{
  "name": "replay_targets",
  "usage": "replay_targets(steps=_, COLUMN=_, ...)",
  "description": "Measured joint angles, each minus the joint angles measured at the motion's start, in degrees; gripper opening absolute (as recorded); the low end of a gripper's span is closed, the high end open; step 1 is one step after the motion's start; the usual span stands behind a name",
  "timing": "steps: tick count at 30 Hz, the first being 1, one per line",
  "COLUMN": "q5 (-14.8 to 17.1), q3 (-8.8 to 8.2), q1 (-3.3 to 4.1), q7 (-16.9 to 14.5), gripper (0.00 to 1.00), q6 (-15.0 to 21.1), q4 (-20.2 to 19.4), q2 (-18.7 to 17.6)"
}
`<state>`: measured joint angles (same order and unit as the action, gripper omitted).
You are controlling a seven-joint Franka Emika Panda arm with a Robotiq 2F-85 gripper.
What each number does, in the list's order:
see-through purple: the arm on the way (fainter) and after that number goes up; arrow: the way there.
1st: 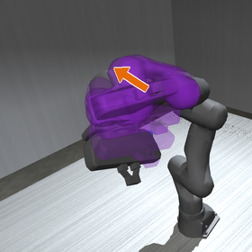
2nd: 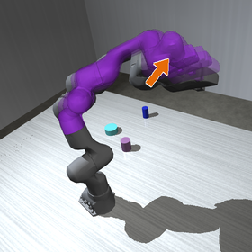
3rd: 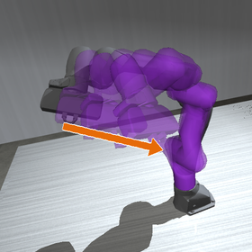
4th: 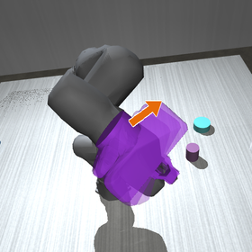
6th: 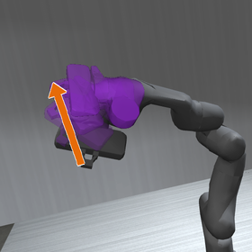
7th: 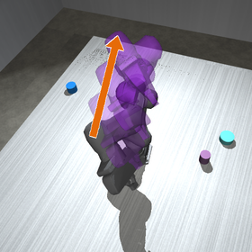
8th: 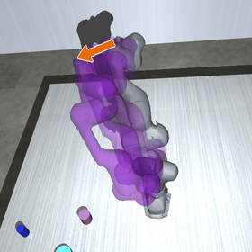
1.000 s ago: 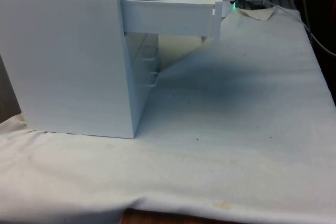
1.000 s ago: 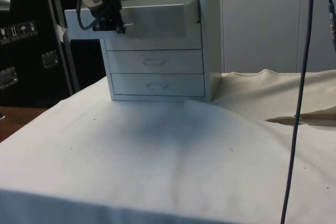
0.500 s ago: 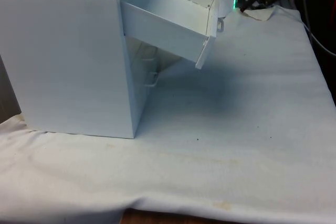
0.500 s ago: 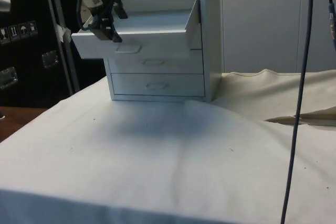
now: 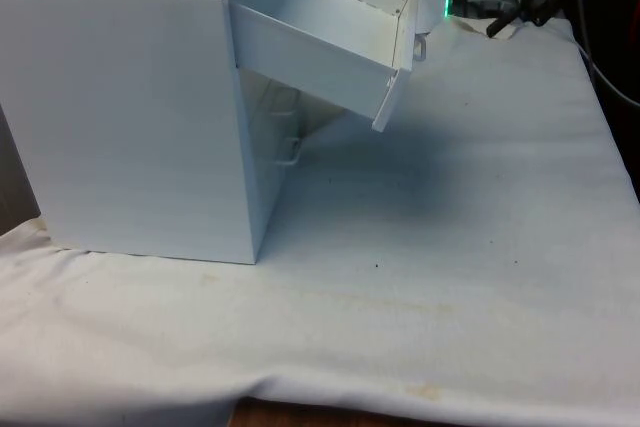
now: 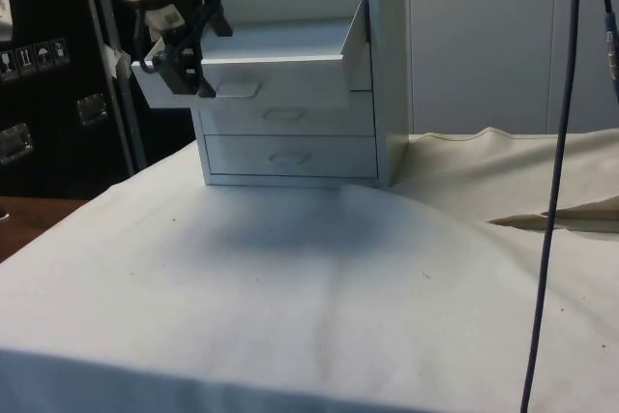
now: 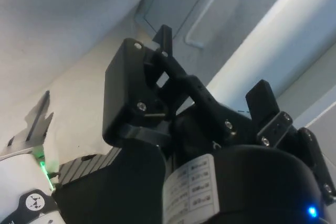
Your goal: Open the drawer, then close it.
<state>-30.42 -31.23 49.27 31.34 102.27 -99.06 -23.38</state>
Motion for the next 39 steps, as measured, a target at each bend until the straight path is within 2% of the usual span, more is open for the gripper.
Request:
replay_targets(steps=11, q5=2.23, q3=1.03, q1=0.00, q7=2.98, gripper=1.00, q6=1.43, q4=0.00, q2=-1.32)
replay_targets(steps=17, q5=2.29, q3=1.03, q1=-0.17, q7=3.27, gripper=1.00, q6=1.55, q4=0.00, q2=-1.89)
replay_targets(steps=25, q5=2.23, q3=0.34, q1=-1.09, q7=2.46, gripper=1.00, q6=3.78, q4=-0.69, q2=-3.38)
replay_targets(steps=28, q5=2.23, q3=0.34, q1=-1.20, q7=2.41, gripper=0.99, q6=4.13, q4=-0.80, q2=-3.38)
replay_targets(steps=29, q5=2.23, q3=0.34, q1=-1.26, q7=2.29, gripper=0.90, q6=4.30, q4=-0.92, q2=-3.38)
replay_targets(steps=39, q5=2.23, q3=0.29, q1=-1.38, q7=2.23, gripper=0.34, q6=4.81, q4=-1.26, q2=-3.38)
